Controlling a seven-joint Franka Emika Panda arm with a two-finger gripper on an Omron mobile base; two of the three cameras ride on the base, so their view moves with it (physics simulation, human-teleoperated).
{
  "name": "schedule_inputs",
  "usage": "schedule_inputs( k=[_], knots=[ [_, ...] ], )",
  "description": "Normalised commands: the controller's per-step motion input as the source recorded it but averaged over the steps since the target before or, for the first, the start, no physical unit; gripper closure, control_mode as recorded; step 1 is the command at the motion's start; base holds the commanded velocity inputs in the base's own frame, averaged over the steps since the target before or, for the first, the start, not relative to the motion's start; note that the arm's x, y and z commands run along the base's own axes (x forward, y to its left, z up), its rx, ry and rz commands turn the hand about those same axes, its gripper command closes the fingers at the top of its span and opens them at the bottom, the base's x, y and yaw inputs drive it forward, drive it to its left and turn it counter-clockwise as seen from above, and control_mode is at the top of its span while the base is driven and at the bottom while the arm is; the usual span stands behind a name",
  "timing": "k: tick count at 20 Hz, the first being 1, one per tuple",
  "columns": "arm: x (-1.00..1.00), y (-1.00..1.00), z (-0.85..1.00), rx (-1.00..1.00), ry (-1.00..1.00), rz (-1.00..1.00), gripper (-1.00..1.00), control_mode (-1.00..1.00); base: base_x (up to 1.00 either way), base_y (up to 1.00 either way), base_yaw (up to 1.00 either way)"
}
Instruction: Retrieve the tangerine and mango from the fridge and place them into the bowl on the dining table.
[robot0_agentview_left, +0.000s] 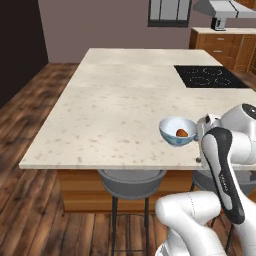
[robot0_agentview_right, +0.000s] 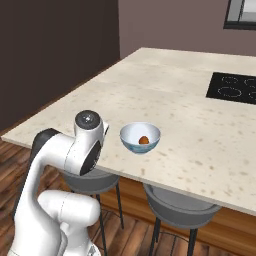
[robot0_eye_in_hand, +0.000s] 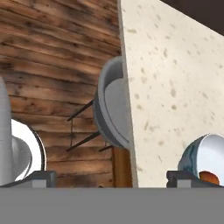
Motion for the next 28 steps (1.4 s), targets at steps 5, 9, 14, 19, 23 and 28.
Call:
schedule_inputs(
  k=[5,9,14,19,23,28],
  knots=[
    [-0.42,0.0,0.0,-0.01,0.0,0.19,-1.0,-1.0,0.0,0.0,0.0],
    [-0.62,0.0,0.0,-0.03,0.0,0.03,-1.0,1.0,-0.21,0.0,0.0],
    [0.0,0.0,0.0,0.0,0.0,0.0,-1.0,1.0,-0.94,-0.06,-0.02],
    [0.0,0.0,0.0,0.0,0.0,0.0,-1.0,1.0,-0.78,-0.23,-0.16],
    [0.0,0.0,0.0,0.0,0.0,0.0,-1.0,1.0,-0.35,-0.35,-0.3],
    [0.0,0.0,0.0,0.0,0.0,0.0,-1.0,1.0,-0.08,-0.52,-0.46]
  ],
)
